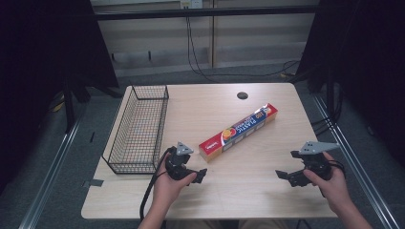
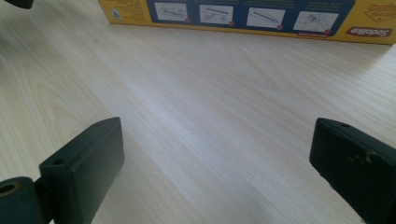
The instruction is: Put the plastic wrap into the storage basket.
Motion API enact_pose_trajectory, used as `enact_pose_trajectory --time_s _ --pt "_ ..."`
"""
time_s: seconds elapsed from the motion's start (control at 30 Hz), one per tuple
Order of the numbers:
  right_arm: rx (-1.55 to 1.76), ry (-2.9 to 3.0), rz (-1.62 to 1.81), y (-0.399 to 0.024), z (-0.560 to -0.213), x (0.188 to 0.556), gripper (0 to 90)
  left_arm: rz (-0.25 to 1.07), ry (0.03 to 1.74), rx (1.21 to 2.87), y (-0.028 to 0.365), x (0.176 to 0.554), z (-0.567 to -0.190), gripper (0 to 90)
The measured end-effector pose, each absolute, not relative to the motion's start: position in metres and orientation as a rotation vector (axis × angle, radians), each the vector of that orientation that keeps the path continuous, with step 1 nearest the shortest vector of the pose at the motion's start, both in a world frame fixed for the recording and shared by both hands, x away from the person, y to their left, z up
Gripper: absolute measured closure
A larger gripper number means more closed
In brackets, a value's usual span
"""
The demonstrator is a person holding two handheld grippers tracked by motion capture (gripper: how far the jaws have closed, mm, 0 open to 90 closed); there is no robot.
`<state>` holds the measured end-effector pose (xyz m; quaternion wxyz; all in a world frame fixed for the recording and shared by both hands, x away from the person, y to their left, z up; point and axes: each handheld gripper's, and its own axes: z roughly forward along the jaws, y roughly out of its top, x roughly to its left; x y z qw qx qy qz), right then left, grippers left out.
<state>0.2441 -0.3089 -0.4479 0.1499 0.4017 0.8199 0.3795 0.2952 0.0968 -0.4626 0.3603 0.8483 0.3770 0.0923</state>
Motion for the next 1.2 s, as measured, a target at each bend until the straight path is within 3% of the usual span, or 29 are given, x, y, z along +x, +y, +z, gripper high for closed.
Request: enact_pose_trajectory --time_s 0.6,1.2 --pt "1.137 2.383 1.081 -0.309 -0.448 0.24 3.9 0.16 0.925 2.186 0.057 0.331 -0.428 4.3" --pt "1.145 2.395 1.093 -0.314 -0.45 0.233 3.8 0.047 0.906 2.144 0.014 0.371 -0.422 1.8"
